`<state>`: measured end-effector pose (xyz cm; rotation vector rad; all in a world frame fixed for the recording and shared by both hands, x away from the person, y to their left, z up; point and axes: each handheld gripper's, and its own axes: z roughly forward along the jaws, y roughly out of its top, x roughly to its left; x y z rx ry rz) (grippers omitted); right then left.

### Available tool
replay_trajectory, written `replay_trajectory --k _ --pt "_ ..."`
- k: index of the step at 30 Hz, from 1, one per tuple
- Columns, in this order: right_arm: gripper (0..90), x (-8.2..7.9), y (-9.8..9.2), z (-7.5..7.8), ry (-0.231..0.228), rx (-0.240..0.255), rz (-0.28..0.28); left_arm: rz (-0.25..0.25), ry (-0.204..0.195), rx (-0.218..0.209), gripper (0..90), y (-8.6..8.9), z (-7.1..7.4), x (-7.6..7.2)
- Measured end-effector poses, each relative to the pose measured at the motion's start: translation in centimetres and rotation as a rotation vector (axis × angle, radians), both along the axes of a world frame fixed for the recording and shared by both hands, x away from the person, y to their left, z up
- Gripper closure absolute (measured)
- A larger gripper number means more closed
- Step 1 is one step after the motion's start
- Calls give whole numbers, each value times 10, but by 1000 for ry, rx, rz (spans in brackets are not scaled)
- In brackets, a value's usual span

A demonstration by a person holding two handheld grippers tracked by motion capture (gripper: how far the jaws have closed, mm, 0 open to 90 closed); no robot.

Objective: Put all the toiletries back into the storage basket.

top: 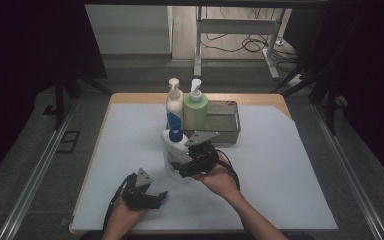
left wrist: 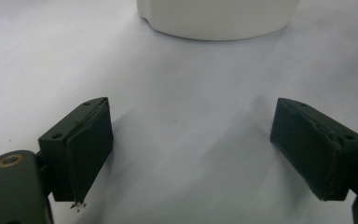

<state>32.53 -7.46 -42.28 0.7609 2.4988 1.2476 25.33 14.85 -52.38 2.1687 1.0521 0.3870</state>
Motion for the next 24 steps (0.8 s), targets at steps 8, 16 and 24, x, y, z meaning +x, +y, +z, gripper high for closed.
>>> replay_trajectory --k 8,16,24 --pt "184 3 13 -1 -26 -10 -20 1 -1 -1 131 0 0 0" --pt "342 4 20 0 -28 7 -13 0 -1 -2 132 0 0 0" --pt "387 5 19 2 -15 -11 -25 1 -2 -3 133 0 0 0"
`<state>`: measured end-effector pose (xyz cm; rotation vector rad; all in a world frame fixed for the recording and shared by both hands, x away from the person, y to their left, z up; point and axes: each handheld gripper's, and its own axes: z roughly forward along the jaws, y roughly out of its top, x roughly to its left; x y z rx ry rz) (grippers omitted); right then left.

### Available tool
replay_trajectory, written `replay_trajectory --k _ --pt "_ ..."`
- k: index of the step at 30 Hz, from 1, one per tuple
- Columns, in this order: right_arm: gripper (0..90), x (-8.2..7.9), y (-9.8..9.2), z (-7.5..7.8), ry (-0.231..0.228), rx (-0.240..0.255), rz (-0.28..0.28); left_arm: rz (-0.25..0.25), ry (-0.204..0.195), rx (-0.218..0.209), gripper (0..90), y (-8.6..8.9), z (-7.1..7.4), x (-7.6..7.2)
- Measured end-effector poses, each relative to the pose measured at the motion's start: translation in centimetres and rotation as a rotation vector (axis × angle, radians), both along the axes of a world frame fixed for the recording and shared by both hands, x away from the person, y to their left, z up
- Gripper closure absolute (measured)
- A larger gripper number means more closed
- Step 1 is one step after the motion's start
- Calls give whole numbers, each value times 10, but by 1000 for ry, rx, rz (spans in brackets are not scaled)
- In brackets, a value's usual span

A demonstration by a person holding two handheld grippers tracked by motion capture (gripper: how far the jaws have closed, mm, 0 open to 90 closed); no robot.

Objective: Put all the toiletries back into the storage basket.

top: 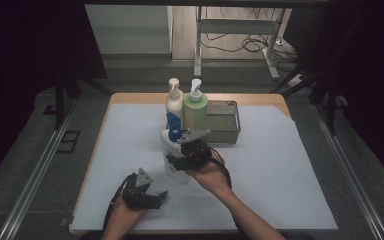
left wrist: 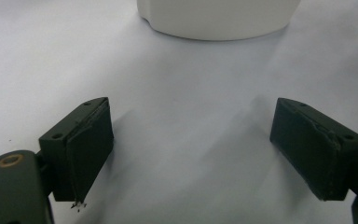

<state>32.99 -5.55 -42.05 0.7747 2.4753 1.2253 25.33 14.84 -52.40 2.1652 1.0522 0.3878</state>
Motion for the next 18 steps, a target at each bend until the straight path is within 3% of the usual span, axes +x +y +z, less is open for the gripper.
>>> replay_trajectory --k 9,18 --pt "395 -1 -3 6 19 -30 19 2 -1 1 134 0 0 0" --pt "396 -4 -14 20 37 -20 37 2 0 1 135 0 0 0"
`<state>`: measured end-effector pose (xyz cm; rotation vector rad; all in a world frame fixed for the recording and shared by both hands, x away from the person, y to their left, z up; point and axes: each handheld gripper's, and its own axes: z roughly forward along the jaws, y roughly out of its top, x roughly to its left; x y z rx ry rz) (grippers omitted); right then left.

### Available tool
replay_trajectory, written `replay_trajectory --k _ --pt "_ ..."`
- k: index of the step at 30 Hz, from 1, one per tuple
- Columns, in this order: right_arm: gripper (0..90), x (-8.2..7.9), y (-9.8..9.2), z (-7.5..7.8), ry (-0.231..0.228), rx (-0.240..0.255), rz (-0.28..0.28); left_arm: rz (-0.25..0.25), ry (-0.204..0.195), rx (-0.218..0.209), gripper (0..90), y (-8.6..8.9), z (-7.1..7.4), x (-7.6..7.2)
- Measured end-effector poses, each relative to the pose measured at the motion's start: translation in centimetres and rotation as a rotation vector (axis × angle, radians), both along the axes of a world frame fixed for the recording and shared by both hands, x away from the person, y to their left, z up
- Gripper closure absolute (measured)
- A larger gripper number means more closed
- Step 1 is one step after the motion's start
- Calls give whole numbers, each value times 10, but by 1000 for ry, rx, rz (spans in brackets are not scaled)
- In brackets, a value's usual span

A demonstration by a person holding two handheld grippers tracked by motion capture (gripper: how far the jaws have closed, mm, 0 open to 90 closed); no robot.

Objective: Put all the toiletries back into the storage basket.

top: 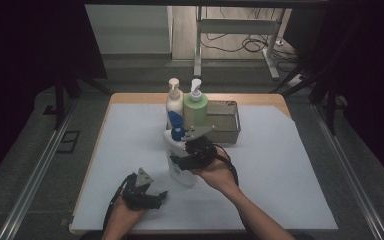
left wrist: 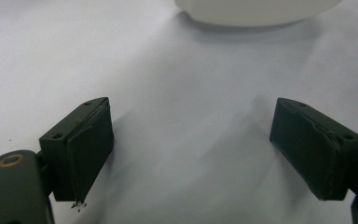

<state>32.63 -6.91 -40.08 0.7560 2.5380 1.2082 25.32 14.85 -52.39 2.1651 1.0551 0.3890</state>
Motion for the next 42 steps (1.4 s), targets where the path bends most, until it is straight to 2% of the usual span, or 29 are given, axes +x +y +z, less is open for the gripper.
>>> replay_trajectory --k 5,15,31,42 --pt "396 0 -8 7 2 8 4 0 1 0 134 0 0 0" --pt "397 -1 -31 22 -10 14 -25 -3 3 -1 132 0 0 0" --pt "398 5 -68 44 -33 32 -98 -2 3 -1 132 0 0 0" --pt "399 13 -97 61 -56 25 -182 -2 4 -1 132 0 0 0"
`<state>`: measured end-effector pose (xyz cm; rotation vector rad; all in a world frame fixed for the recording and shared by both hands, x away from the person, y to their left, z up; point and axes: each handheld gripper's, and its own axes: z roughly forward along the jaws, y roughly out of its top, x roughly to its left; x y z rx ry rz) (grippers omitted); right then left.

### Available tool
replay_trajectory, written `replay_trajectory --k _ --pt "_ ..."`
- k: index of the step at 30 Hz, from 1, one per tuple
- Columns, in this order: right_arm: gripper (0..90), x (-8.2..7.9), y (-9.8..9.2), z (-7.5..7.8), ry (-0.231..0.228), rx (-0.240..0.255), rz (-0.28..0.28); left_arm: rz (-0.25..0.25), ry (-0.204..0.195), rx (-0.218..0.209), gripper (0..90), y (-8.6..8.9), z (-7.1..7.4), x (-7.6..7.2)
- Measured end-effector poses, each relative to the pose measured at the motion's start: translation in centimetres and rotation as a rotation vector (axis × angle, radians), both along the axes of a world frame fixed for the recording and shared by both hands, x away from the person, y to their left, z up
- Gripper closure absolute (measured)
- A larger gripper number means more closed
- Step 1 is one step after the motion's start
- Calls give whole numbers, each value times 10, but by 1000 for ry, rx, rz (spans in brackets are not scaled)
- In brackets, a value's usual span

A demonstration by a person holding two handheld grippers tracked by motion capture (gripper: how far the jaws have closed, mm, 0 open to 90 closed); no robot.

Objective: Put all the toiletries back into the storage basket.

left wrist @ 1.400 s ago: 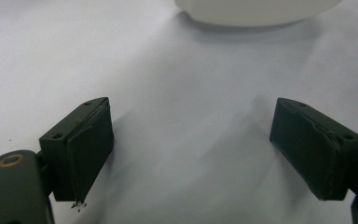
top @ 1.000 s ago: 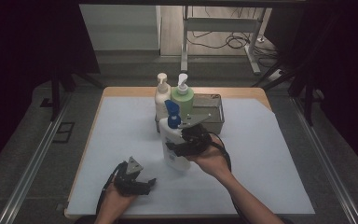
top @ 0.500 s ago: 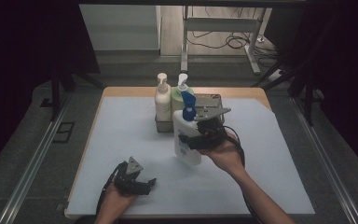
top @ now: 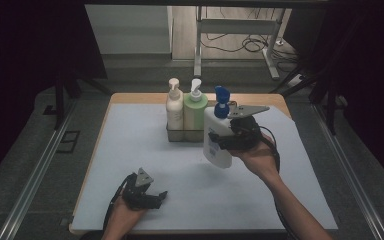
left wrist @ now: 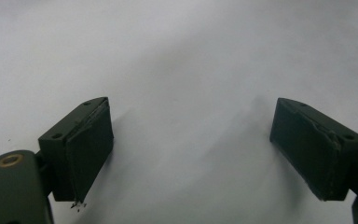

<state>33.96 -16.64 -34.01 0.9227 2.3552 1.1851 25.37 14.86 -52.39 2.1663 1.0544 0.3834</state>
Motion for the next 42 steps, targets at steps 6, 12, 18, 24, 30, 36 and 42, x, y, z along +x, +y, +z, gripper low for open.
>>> replay_trajectory --k 6,12,18,24,30,36,42 --pt "400 6 -11 3 -6 2 -41 0 0 0 132 0 0 0" --pt "400 17 -20 7 -16 5 -90 0 1 -1 132 0 0 0" --pt "401 27 -23 11 -29 10 -120 0 2 -1 132 0 0 0" --pt "402 39 -22 12 -37 19 -145 2 3 -2 132 0 0 0" --pt "401 49 -21 13 -43 25 -158 -1 3 -2 132 0 0 0" --pt "402 62 -18 14 -56 32 -180 -1 4 -1 132 1 0 0" --pt "402 72 -16 16 -68 39 -195 0 5 -1 132 1 0 0"
